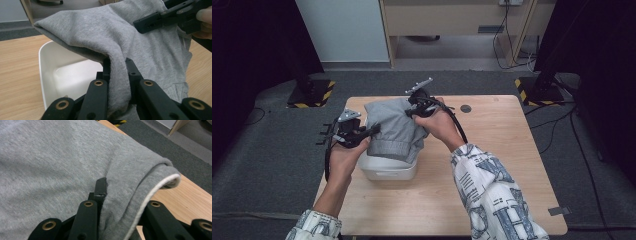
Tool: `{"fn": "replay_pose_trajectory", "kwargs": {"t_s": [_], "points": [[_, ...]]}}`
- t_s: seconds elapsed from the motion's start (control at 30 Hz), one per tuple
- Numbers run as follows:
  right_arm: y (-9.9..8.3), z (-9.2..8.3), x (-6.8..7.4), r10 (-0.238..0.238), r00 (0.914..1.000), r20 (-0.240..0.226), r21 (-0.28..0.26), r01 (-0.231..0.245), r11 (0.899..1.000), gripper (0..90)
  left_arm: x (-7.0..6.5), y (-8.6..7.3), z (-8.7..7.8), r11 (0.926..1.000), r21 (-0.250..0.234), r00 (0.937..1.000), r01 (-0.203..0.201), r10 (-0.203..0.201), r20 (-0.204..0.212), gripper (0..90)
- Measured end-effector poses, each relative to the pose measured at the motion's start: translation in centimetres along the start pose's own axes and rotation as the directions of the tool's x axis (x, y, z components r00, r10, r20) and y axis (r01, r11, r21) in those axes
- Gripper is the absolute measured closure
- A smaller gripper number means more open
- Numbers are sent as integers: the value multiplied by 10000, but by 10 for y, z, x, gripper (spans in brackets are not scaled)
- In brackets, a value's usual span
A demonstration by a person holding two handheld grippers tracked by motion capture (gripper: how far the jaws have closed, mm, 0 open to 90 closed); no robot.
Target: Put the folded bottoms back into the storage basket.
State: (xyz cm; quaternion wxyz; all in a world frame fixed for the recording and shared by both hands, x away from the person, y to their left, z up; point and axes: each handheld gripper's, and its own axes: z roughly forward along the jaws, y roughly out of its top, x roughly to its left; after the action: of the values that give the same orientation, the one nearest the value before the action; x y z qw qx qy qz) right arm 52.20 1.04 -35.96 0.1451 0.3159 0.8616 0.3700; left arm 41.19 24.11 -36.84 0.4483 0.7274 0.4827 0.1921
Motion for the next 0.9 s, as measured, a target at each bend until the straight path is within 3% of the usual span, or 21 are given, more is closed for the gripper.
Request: {"fn": "replay_pose_trajectory", "kwargs": {"t_s": [0.9], "points": [[1,15,10,-82,9999,-123,104,83,9999,728,12,-12,-1,9998,102,9998,161,-160,-72,823]]}}
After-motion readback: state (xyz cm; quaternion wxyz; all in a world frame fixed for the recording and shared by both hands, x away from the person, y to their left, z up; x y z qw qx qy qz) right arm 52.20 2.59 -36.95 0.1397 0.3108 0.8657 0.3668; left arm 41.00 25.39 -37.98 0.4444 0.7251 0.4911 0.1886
